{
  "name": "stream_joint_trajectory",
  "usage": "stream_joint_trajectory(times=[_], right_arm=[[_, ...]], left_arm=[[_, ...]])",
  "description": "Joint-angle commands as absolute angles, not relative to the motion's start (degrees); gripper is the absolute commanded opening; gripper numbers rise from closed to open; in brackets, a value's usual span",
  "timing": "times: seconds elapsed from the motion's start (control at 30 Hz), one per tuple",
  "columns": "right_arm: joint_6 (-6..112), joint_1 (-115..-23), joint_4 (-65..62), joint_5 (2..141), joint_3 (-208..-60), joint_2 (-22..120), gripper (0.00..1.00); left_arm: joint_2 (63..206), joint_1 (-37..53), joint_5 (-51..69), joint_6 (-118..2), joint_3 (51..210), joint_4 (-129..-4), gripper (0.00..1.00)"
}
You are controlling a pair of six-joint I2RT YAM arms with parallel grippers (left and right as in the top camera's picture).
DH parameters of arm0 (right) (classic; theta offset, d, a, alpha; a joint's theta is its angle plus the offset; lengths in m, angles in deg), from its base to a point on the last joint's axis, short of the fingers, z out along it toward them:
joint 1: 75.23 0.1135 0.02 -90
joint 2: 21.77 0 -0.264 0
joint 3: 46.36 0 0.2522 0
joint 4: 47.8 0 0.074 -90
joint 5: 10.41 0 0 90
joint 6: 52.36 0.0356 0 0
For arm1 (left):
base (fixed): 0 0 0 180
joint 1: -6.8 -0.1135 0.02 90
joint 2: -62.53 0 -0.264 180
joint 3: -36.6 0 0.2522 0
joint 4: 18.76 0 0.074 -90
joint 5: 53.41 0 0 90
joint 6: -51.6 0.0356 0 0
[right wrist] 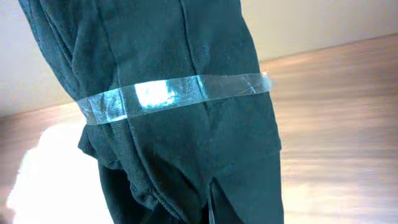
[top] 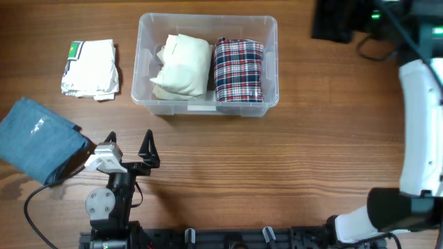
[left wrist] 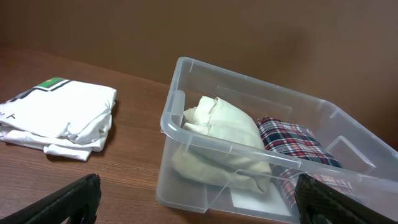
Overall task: Pack container
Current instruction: 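Place the black garment on top of the plaid shirt in the bin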
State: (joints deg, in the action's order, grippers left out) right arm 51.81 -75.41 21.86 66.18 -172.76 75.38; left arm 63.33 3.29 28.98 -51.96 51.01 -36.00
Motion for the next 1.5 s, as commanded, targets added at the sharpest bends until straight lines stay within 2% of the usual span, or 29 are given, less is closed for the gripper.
stream_joint_trajectory(times=[0.0,0.13,0.27,0.43,0.63,0.87,1.23,1.27,1.3,1.37,1.47], right_arm=[[62.70,-66.56,23.79,74.62,-173.77,76.18,0.04],[69.65,-56.51,24.95,83.58,-173.77,78.61,0.04],[71.31,-47.52,24.12,94.62,-173.77,82.30,0.04],[76.53,-41.40,24.09,105.90,-173.77,89.08,0.04],[84.09,-41.34,24.14,106.64,-173.77,96.60,0.04],[87.70,-41.84,26.72,108.34,-173.77,101.58,0.04],[87.09,-42.63,32.18,108.26,-173.68,102.00,0.04],[87.07,-42.63,32.09,108.28,-173.68,102.00,0.17],[86.98,-42.63,31.74,108.30,-173.68,101.98,0.41],[84.71,-42.63,30.26,108.28,-173.86,101.52,1.00],[80.90,-42.63,29.82,108.30,-176.68,98.11,1.00]], left_arm=[[62.91,2.81,28.30,-50.78,50.70,-36.18,1.00],[62.91,2.81,28.30,-50.80,50.70,-36.18,1.00],[62.91,2.81,28.30,-50.78,50.70,-36.20,1.00],[62.91,2.81,28.32,-50.78,50.70,-36.20,1.00],[62.91,2.81,28.30,-50.80,50.70,-36.20,1.00],[62.91,2.81,28.30,-50.80,50.70,-36.20,1.00],[62.91,2.81,28.32,-50.80,50.70,-36.18,1.00],[62.91,2.81,28.32,-50.78,50.70,-36.20,1.00],[62.91,2.81,28.30,-50.78,50.70,-36.20,1.00],[62.91,2.81,28.30,-50.80,50.70,-36.20,1.00],[62.91,2.81,28.32,-50.80,50.70,-36.20,1.00]])
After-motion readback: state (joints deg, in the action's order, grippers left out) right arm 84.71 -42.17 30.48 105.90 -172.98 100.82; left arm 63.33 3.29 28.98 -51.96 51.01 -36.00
